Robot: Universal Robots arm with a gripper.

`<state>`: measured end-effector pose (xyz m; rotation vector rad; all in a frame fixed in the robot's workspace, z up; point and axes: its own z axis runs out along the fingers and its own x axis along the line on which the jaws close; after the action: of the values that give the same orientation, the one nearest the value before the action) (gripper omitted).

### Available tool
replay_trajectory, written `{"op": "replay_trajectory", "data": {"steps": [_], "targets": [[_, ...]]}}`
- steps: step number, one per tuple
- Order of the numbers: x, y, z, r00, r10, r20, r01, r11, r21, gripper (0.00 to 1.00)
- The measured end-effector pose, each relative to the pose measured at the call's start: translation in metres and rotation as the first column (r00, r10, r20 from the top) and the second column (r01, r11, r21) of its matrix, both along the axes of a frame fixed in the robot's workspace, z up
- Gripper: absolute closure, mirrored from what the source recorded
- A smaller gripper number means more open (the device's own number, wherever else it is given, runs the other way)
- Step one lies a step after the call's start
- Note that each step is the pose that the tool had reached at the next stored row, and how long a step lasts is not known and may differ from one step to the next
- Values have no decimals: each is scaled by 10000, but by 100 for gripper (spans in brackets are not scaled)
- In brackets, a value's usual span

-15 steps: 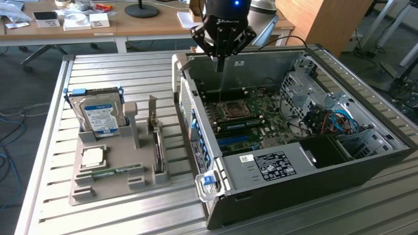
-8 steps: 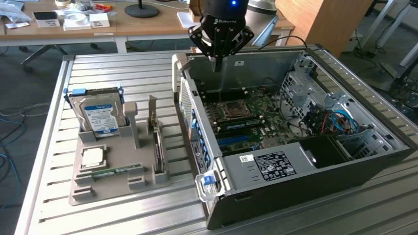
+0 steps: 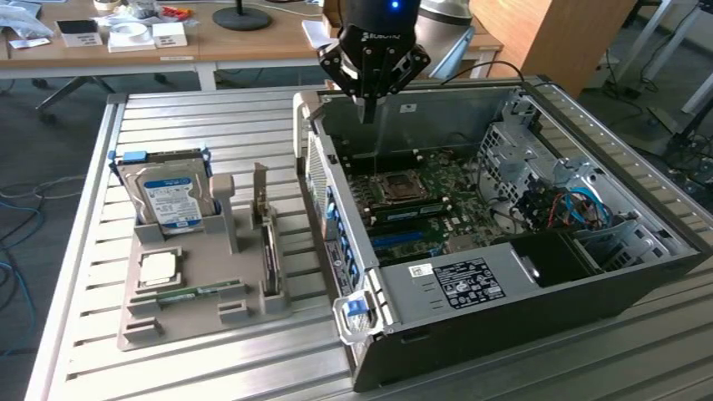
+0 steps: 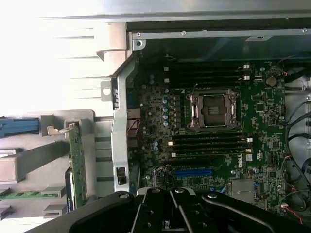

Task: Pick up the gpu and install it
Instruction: 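Reach for the gpu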

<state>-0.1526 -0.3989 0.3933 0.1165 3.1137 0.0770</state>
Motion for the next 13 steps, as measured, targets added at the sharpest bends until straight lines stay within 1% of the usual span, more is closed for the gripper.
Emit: {"op": "replay_trajectory", "data": {"steps": [13], "targets": [[-29,0,0,10000,-1,0,1,10000,0,89]]}}
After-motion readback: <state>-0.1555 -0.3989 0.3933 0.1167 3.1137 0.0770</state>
